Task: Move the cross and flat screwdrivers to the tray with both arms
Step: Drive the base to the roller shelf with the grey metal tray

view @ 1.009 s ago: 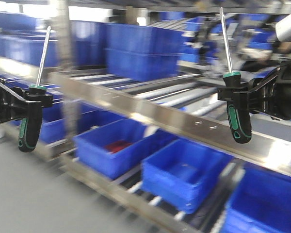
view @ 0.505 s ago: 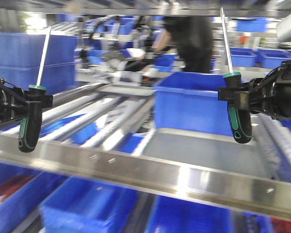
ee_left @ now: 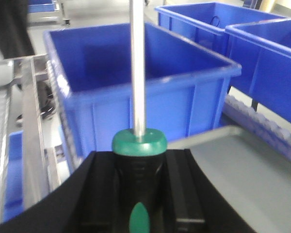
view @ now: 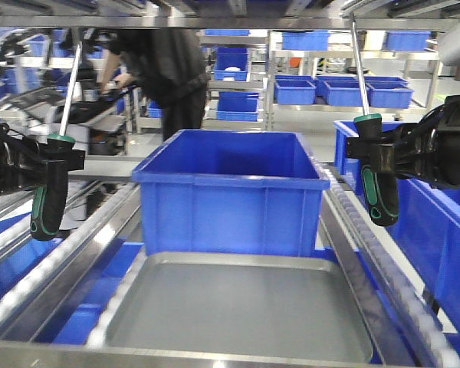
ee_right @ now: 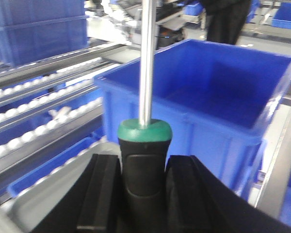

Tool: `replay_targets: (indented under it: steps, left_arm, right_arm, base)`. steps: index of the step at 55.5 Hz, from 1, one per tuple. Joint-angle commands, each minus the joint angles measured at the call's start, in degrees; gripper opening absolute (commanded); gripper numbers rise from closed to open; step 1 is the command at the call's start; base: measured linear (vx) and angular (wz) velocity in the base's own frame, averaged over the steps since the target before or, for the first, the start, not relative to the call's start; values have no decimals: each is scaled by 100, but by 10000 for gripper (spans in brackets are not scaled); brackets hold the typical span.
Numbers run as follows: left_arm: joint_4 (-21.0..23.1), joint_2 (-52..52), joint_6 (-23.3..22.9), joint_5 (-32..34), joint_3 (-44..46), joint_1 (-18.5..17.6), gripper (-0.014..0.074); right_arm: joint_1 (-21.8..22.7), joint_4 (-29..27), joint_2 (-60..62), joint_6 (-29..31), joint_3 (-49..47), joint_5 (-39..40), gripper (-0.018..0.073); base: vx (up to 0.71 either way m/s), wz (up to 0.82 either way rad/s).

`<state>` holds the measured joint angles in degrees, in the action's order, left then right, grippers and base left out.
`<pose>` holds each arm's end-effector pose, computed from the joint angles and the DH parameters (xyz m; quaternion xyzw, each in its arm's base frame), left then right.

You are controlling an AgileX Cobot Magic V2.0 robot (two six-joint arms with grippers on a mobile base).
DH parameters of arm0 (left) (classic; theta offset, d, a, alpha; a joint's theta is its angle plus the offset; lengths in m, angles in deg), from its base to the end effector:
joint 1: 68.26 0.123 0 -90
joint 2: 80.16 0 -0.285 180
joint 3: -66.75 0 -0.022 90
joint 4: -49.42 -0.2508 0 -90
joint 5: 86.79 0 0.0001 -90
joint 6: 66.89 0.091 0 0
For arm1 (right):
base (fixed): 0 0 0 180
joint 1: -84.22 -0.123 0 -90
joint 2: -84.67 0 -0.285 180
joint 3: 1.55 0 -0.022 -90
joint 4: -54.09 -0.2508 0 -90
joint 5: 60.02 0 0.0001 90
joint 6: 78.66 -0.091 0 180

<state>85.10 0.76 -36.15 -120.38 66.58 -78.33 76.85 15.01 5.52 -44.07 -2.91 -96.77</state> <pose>0.2711 -0.0780 0.4363 0.1638 0.7941 -0.1837 0.5557 0.2604 0.0683 0.4515 -0.1744 0.7822 0.1845 0.5689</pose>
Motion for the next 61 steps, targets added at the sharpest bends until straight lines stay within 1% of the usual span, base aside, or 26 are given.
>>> replay_targets:
  steps: [1,26,61]
  left_arm:
    - [215,-203,-41,415,214,-24,3]
    - [215,-203,-41,415,214,-24,3]
    - [215,-203,-41,415,214,-24,3]
  right_arm:
    - [12,-224,149,30,-205,384,-7]
    - [12,-224,149,30,-205,389,-7]
    - [12,-282,149,30,-205,426,-7]
  base:
    - [27,-21]
    - [17,-16]
    - [2,-3]
